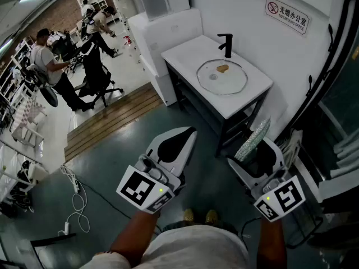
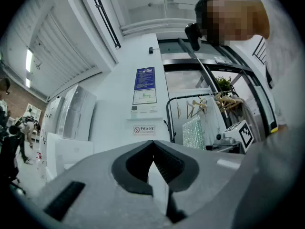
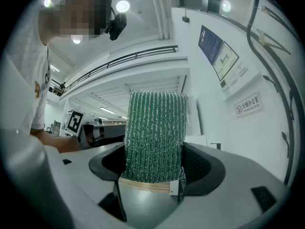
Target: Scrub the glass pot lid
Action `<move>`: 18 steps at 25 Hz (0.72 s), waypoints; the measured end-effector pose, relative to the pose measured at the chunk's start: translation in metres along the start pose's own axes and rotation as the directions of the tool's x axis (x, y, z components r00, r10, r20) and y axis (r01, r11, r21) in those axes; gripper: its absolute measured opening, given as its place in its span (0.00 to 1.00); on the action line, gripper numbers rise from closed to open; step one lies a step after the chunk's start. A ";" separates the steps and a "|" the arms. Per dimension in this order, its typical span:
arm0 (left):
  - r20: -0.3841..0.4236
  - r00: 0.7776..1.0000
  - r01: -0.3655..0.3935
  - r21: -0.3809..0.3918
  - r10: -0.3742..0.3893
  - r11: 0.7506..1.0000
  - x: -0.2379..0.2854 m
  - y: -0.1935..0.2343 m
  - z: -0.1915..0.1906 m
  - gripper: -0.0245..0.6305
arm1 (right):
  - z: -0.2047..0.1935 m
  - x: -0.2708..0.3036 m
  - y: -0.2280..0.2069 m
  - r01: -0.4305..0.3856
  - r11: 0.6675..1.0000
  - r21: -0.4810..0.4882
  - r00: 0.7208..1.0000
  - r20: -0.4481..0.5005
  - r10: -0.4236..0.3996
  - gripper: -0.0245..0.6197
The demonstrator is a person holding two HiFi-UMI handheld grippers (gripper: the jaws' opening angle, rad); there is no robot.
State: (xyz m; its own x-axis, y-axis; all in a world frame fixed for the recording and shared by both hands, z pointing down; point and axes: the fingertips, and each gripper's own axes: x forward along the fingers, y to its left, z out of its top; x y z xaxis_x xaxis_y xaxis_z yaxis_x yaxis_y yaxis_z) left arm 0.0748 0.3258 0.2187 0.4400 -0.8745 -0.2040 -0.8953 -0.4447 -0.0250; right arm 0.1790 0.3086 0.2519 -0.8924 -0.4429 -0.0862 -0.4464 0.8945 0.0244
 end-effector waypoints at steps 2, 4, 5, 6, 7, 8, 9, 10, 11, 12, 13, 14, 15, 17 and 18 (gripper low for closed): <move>0.000 1.000 -0.002 0.002 0.002 1.000 0.001 -0.001 0.001 0.06 | 0.000 -0.001 0.000 -0.002 1.000 -0.003 1.000 0.000 0.002 0.58; -0.001 1.000 -0.005 0.004 0.005 1.000 0.002 -0.002 0.001 0.06 | 0.000 -0.002 -0.002 -0.004 1.000 -0.005 1.000 0.000 0.004 0.58; -0.002 1.000 -0.007 0.006 0.007 1.000 0.003 -0.002 0.001 0.06 | 0.000 -0.003 -0.003 -0.005 1.000 -0.006 1.000 0.000 0.005 0.58; -0.002 1.000 -0.009 0.007 0.009 1.000 0.005 -0.003 0.000 0.06 | 0.000 -0.004 -0.004 -0.006 1.000 -0.006 1.000 0.000 0.006 0.58; -0.003 1.000 -0.010 0.008 0.010 1.000 0.006 -0.005 0.000 0.06 | 0.000 -0.005 -0.006 -0.008 1.000 -0.006 1.000 0.001 0.008 0.58; -0.003 1.000 -0.012 0.009 0.012 1.000 0.008 -0.006 -0.001 0.06 | 0.000 -0.006 -0.008 -0.010 1.000 -0.005 1.000 0.002 0.010 0.58; -0.004 1.000 -0.014 0.010 0.014 1.000 0.010 -0.007 -0.002 0.06 | 0.000 -0.007 -0.010 -0.013 1.000 -0.003 1.000 0.005 0.013 0.58; -0.005 1.000 -0.017 0.010 0.017 1.000 0.011 -0.007 -0.002 0.06 | 0.000 -0.008 -0.012 -0.016 1.000 0.000 1.000 0.008 0.016 0.58; -0.006 1.000 -0.020 0.009 0.020 1.000 0.013 -0.008 -0.003 0.06 | 0.000 -0.009 -0.014 -0.019 1.000 0.005 1.000 0.013 0.019 0.58; -0.006 1.000 -0.024 0.007 0.024 1.000 0.015 -0.008 -0.003 0.06 | 0.001 -0.010 -0.017 -0.021 1.000 0.010 1.000 0.016 0.021 0.58; -0.005 1.000 -0.028 0.005 0.028 1.000 0.016 -0.008 -0.004 0.06 | 0.001 -0.012 -0.020 -0.021 1.000 0.013 1.000 0.019 0.021 0.58; -0.004 0.999 -0.034 0.002 0.034 0.999 0.018 -0.008 -0.005 0.06 | 0.001 -0.013 -0.023 -0.021 1.000 0.016 1.000 0.022 0.021 0.58; -0.003 0.999 -0.039 0.001 0.039 0.999 0.020 -0.008 -0.005 0.06 | 0.001 -0.015 -0.027 -0.022 1.000 0.017 0.999 0.025 0.021 0.58; -0.002 0.999 -0.051 0.006 0.051 0.999 0.024 -0.009 -0.007 0.06 | 0.001 -0.019 -0.035 -0.025 1.000 0.017 0.999 0.030 0.025 0.58; -0.002 0.998 -0.055 0.010 0.055 0.998 0.027 -0.010 -0.008 0.06 | 0.000 -0.020 -0.039 -0.027 1.000 0.016 0.999 0.031 0.027 0.58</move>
State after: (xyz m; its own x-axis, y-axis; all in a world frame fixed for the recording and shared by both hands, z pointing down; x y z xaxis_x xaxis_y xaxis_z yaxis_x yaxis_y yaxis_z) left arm 0.0958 0.3054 0.2214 0.3898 -0.8982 -0.2033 -0.9190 -0.3935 -0.0235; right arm 0.2143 0.2826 0.2522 -0.9016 -0.4167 -0.1159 -0.4207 0.9071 0.0109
